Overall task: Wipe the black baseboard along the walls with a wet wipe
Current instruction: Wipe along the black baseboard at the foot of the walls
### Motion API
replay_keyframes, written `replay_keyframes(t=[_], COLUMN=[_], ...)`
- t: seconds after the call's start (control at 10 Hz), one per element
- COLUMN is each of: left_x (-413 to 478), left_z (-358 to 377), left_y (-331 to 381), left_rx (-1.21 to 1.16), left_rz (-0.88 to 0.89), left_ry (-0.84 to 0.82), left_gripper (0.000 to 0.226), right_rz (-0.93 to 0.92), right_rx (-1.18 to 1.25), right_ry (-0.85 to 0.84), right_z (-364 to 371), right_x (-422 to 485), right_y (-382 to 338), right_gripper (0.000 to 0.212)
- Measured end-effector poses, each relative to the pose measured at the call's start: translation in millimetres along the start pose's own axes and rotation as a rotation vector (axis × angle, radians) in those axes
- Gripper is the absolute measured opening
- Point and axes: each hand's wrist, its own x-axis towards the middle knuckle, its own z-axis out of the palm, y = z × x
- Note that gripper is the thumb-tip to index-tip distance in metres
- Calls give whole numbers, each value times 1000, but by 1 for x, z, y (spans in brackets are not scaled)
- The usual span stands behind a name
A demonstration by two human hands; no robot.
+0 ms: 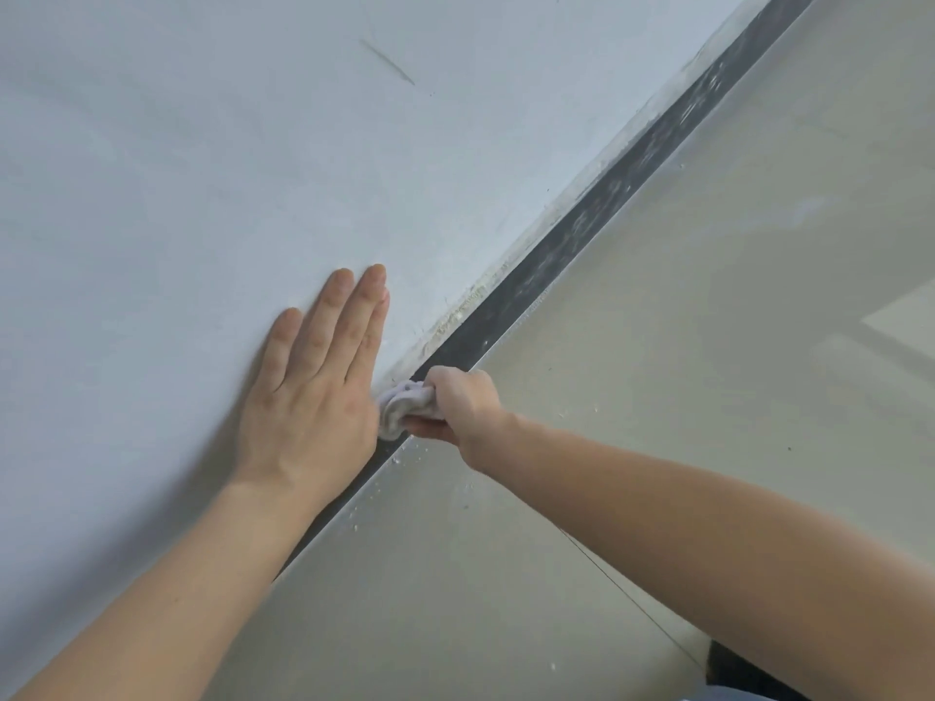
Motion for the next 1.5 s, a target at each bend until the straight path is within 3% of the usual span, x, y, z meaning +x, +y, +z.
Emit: replay_keyframes(t=[0.3,0.4,0.5,0.6,0.8,0.9,1.1,1.2,1.3,1.4,1.5], left_x=[1,1,1,2,1,1,1,2,2,3,3], left_z=[6,7,8,7,6,7,7,6,5,4,1], left_y=[0,2,3,2,2,5,5,6,6,5,3], left_rx=[62,66,86,85,33,34,35,50,39,53,29], left_rz=[-8,-12,2,3,-3,-14,-24,-25,-20,-14,-11], left_ry=[12,10,18,12,-4,-10,-10,-14,-17,-12,-23], left_gripper=[75,75,74,75,74,74,75,76,76,75,75], right_rz=[-269,-150,46,169,-31,-132,-206,-125,80,147,164], right_rx=[239,75,-154,-107,-38,16,209,8,-76,-255,-69], right_ry=[350,341,119,-95,90,222,440,413,139,-105,-134], right_z=[-63,-60,-36,-12,-37,-63,-88,-64,-31,-11,-13], right_x=[8,8,8,9,34,42,36,17,0,-8,1], right_y=[-63,-40,4,26,-17,-49,-78,-60,-23,6,3], right_gripper=[26,18,12,9,9,26,25,24,15,16,16])
